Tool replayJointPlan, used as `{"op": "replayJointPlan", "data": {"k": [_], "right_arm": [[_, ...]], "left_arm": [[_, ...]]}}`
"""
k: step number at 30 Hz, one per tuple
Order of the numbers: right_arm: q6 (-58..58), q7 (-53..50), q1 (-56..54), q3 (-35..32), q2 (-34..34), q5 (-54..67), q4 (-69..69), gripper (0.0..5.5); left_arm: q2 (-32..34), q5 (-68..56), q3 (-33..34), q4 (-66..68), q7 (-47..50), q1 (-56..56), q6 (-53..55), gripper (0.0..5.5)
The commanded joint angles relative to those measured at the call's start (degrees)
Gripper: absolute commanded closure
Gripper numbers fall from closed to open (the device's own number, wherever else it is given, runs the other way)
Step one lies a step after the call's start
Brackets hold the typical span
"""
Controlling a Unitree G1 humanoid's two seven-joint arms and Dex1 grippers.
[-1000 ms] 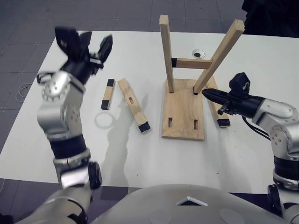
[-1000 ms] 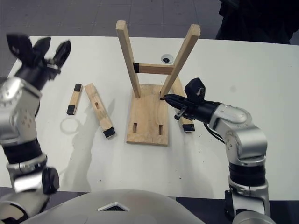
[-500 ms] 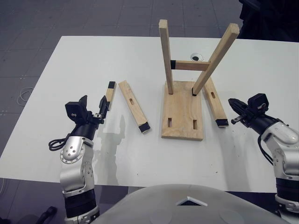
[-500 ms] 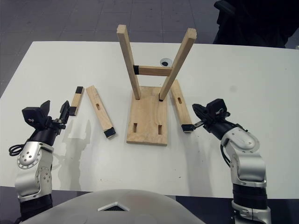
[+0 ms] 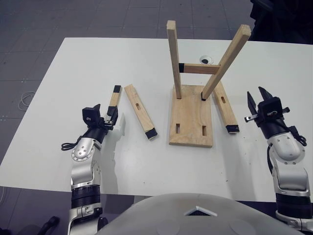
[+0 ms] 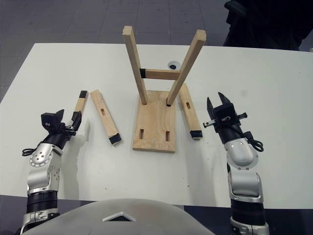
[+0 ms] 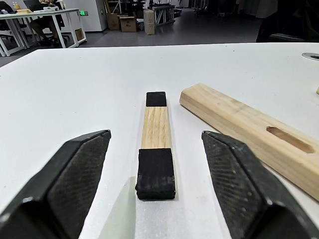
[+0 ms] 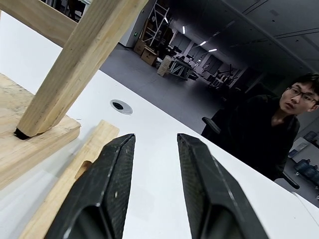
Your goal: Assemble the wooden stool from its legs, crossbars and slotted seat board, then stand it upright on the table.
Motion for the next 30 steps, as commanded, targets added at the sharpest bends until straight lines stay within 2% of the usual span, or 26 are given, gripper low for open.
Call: {"op": "replayJointPlan", "data": {"k": [1, 4, 13, 18, 20, 30], "right_arm": [[-0.03, -0.23, -0.82, -0.05, 0.16, -0.68, 0.41, 3.96], [0.54, 0.00, -1.68, -0.23, -0.05, -0.62, 0.96, 3.96], [3.62, 0.91, -1.77, -1.05, -0.24, 0.33, 1.39, 3.92], [9.94, 6.66, 5.06, -1.02, -1.21, 4.93, -4.44, 3.92], [13.58, 7.77, 7.33, -0.29, -0.77, 6.14, -6.65, 3.92], [23.46, 8.88, 10.41, 2.38, 1.51, 9.41, -8.79, 2.33]], "left_arm": [[1.09, 0.11, -0.20, 4.96, 0.07, -2.41, 1.06, 2.09], [1.68, 0.09, -0.17, 9.17, -0.11, -3.42, 2.76, 2.09], [2.37, 0.59, -3.27, 10.53, -1.68, -3.69, 7.50, 3.35], [2.15, -0.30, -4.15, 6.72, -1.29, -2.73, 10.41, 4.11], [2.00, -0.29, -4.33, 6.37, -1.03, -3.05, 10.43, 4.19], [1.71, -0.59, -5.59, 5.60, -1.44, -2.99, 9.80, 4.19]]}}
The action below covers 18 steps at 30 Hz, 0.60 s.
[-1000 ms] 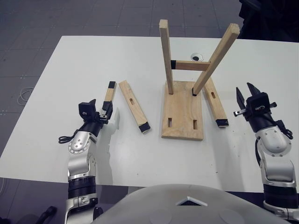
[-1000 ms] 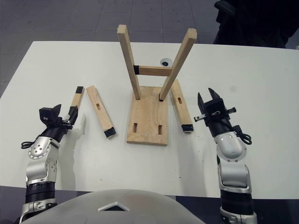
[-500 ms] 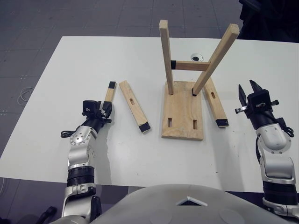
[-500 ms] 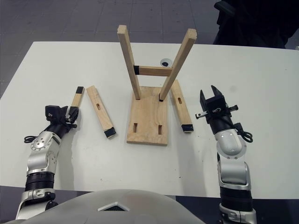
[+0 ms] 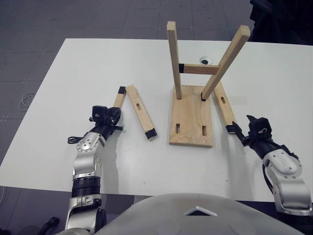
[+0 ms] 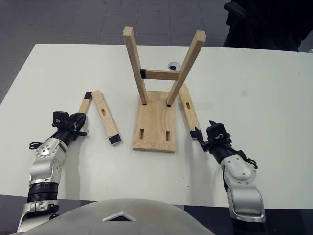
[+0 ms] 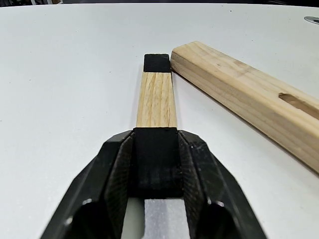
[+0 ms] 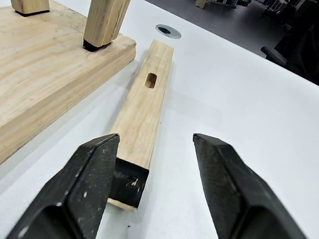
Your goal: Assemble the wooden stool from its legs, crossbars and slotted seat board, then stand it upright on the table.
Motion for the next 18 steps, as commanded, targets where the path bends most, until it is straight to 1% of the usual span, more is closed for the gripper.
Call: {"op": "replayJointPlan", "data": {"k": [1, 2, 3, 7, 11, 15, 18], "right_arm": [[3.47, 1.17, -0.50, 1.69, 0.85, 2.42, -0.59, 2.18], [3.84, 1.59, -0.70, 2.22, 0.71, 2.75, -0.65, 1.98], [3.84, 1.90, -1.03, 2.71, 0.55, 2.96, -0.31, 1.95], [6.71, 0.10, -4.57, 3.51, 1.37, 2.90, 2.21, 1.95], [12.06, -4.72, -7.40, 1.15, 3.15, 2.32, 5.84, 1.95], [15.84, -6.79, -8.21, 1.16, 3.82, 2.37, 6.97, 1.95], [19.62, -7.70, -7.79, -0.70, 4.87, 3.89, 6.39, 2.44]], "left_arm": [[-0.89, -0.03, -1.62, 1.24, -0.68, 1.24, 1.77, 4.19], [-0.90, -0.05, -1.75, 1.26, -0.76, 1.24, 1.74, 4.19], [-0.91, -0.05, -1.89, 1.23, -0.86, 1.29, 1.70, 4.19], [-1.04, -0.16, -2.05, 1.13, -1.10, 1.27, 1.65, 4.19], [-1.05, -0.41, -1.81, 0.95, -1.19, 0.73, 1.69, 4.19], [-1.22, -0.70, -1.75, 0.73, -1.00, 0.71, 1.67, 4.19], [-0.98, -0.94, -1.51, 0.60, -1.10, 0.64, 1.71, 4.19]]}}
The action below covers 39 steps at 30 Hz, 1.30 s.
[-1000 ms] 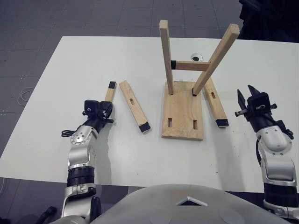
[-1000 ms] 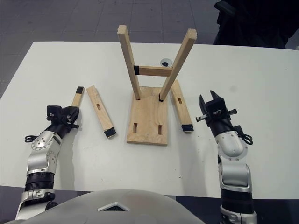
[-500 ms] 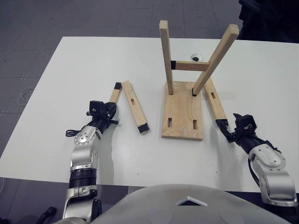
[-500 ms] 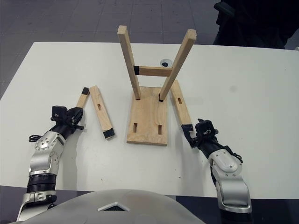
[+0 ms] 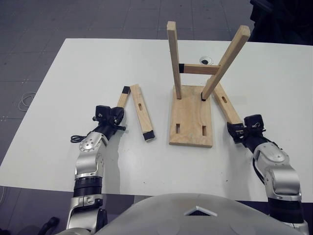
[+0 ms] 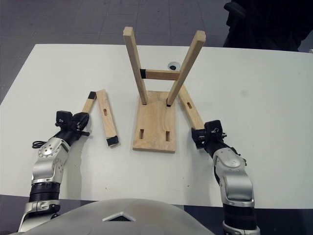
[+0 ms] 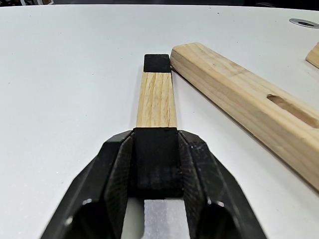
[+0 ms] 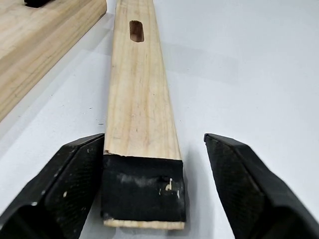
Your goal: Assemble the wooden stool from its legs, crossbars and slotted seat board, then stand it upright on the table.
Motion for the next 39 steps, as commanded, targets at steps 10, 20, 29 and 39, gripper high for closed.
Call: {"op": "replayJointPlan", "data": {"k": [10, 20, 29, 39], "right_arm": [[9.18, -6.25, 3.46, -6.52, 1.27, 0.44, -0.76, 3.45], [11.14, -3.05, 11.96, -5.35, -0.26, 1.61, -9.32, 3.45], [2.05, -1.13, 12.42, -1.48, -3.95, -1.45, -13.98, 2.77], [0.57, -3.25, 4.80, -5.66, -3.85, -1.95, -18.37, 1.97]], "left_arm": [[-0.56, -0.65, 0.04, 0.77, -0.08, 0.88, 1.68, 4.19], [-0.45, -1.00, 0.32, 0.76, -0.03, 0.94, 1.53, 4.19], [-0.28, -1.00, -0.15, 0.77, -0.62, 0.75, 1.44, 4.19], [1.20, -3.72, 4.44, -9.10, 1.85, -0.21, 1.86, 4.19]]}}
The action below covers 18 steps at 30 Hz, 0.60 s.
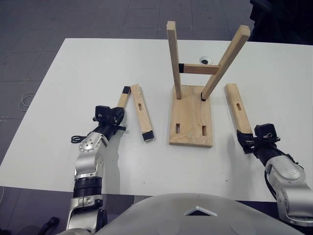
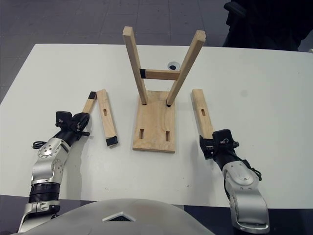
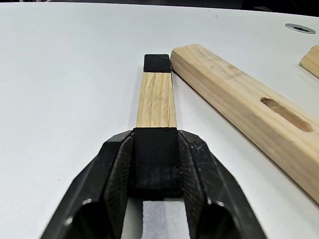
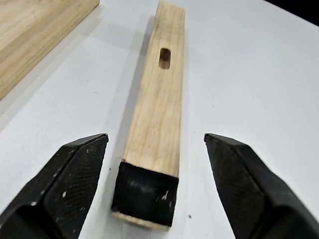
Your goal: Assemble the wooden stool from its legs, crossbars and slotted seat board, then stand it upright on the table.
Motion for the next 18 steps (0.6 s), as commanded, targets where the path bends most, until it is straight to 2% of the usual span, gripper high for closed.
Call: {"op": "replayJointPlan", "data": {"k": [1, 8, 14, 18], "right_arm": [[-1.39, -1.99, -7.80, -2.69, -0.52, -0.99, -4.00, 1.97], [1.46, -2.19, -21.29, -3.37, 1.28, 2.56, -4.51, 1.97], [7.18, 4.19, -36.07, -10.83, 5.57, 21.85, 6.35, 1.97], [13.78, 8.40, -43.19, -15.28, 3.90, 33.91, 14.07, 1.97]], "left_arm": [[1.57, -2.69, 4.68, -10.11, 2.62, -2.08, 1.77, 4.19], [3.71, -12.27, 8.14, -26.40, 3.66, -9.53, 9.77, 4.19], [4.43, -37.92, 8.16, -36.73, -1.10, -14.07, 22.00, 4.19], [9.35, -42.34, 7.14, -39.08, -3.61, -14.96, 25.51, 4.19]]}}
